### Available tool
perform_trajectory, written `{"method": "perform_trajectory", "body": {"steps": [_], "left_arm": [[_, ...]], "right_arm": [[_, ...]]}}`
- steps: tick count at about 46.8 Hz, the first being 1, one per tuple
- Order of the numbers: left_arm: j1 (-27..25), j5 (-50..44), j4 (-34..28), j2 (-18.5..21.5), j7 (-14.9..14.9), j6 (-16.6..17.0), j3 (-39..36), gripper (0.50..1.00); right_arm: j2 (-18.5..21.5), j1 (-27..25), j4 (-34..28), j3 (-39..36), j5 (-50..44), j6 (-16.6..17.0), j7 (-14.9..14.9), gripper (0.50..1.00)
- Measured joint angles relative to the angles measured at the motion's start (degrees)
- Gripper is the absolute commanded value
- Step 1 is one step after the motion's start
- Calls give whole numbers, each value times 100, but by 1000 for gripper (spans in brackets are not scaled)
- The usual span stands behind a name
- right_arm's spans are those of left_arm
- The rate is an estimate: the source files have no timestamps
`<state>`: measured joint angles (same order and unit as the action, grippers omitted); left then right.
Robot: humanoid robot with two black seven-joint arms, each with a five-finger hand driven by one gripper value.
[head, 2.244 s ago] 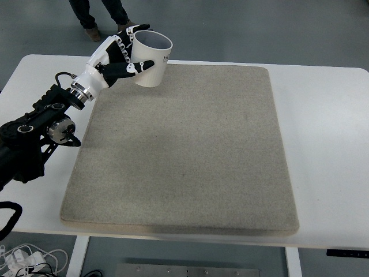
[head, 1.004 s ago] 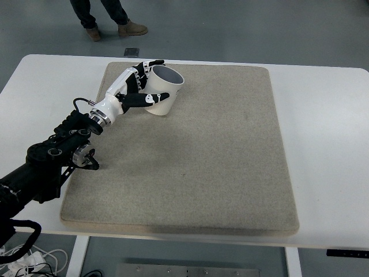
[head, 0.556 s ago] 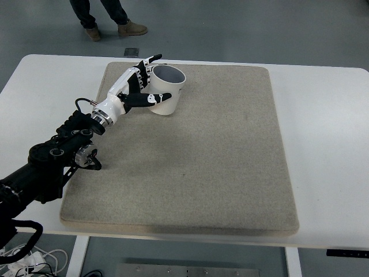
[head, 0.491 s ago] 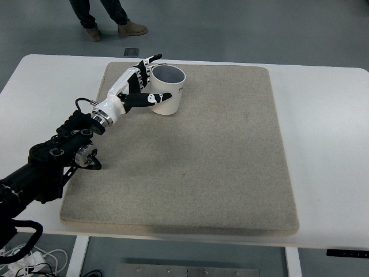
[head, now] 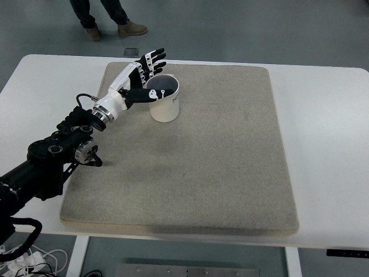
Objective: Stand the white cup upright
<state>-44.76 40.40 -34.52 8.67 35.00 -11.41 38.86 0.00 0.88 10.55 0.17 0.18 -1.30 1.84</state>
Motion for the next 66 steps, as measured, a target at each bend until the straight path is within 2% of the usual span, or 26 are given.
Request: {"method": "perform_trajectory", "body": {"steps": [10,25,39,45,48,56,66], "left_arm": [[-202,-268,-62,39,0,-81,57,994],[-989,-1821,154,256,0,-439,-36,994],[-1024,-3171,236,372,0,-502,57,994],[-1023,-3819,455,372,-8,-493,59,994],[-1030,-4083,605,368,-232,-468,59,994],[-1085,-4516,1076,286,-1070,-410,62,994],[-1084,-5120,1163,250,-1697,-410,62,994]], "right_arm": [[0,0,-1,0,0,5,0,952],[0,0,-1,0,0,3,1,952],[0,0,1,-11,0,1,0,952],[0,1,0,-48,0,1,0,952],[0,-1,3,-39,0,4,1,952],[0,-1,2,-57,17,19,1,952],[0,-9,8,-29,13,50,1,952]]}}
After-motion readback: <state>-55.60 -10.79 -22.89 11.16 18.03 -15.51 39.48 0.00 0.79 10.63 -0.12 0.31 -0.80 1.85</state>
